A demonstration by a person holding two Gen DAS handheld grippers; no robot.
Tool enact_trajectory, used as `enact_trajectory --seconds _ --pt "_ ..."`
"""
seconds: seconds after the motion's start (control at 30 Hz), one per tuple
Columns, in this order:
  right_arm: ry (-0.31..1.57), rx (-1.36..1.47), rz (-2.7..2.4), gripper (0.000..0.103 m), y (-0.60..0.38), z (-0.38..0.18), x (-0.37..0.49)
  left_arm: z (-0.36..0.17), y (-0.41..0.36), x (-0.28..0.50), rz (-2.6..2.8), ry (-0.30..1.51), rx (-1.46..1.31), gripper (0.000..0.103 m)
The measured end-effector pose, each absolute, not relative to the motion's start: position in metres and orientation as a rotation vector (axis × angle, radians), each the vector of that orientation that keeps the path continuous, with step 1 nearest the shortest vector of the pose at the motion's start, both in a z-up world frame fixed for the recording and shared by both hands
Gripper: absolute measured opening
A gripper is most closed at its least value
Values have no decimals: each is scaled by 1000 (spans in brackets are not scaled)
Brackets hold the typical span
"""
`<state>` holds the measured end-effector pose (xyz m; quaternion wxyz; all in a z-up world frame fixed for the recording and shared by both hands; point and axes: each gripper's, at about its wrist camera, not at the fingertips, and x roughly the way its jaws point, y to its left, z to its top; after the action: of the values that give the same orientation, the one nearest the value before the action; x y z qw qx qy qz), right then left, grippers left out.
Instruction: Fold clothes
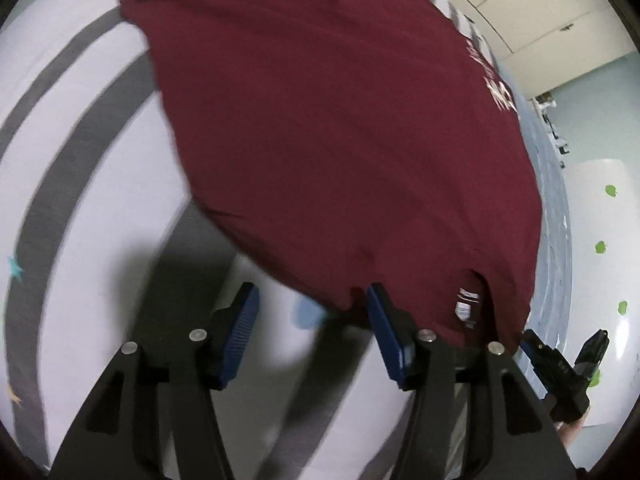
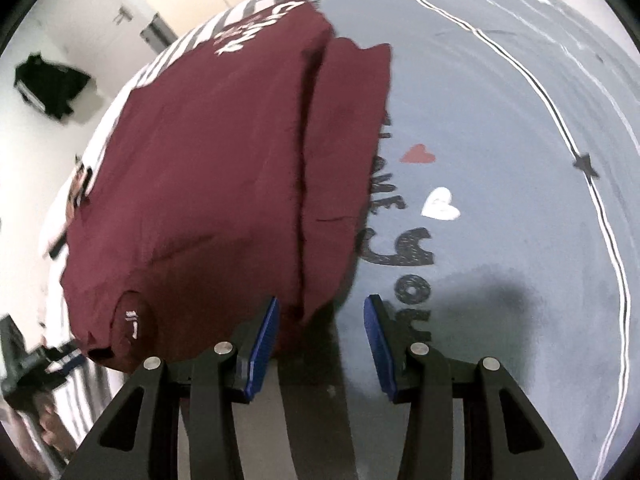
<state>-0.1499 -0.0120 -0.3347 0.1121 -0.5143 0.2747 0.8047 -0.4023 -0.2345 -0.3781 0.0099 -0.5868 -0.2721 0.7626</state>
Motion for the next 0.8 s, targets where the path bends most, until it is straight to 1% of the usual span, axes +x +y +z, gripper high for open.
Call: enact_trajectory --seconds 0.07,0.1,0.13,0.2,0.27,0.37,0.67,0.8 --pt "834 -1492 2376 41 -9 -333 -148 -377 -228 -408 2378 -869 -1814 56" --pt "842 -1493 2383 41 -8 -334 -149 -378 -225 -411 2375 -870 -1817 61" --pt "849 -1497 2390 41 -10 -336 -151 -380 -222 -414 2371 -861 -1832 64" --pt "860 -1513 2399 41 -15 -341 -157 -385 -215 -419 2382 -796 -1869 64" --pt "842 -1554 2380 46 -21 -348 -164 -386 -208 -422 2396 -696 -1892 64" --pt "906 -1583 2367 46 -23 -356 -164 -382 -201 -416 2385 -620 -1904 64" --pt "914 -1691 2384 46 -58 -362 -155 -377 -210 -369 2366 -631 -1941 64" --pt "956 -1703 2390 46 -59 -364 -154 -370 -223 -363 2373 -751 -1903 64"
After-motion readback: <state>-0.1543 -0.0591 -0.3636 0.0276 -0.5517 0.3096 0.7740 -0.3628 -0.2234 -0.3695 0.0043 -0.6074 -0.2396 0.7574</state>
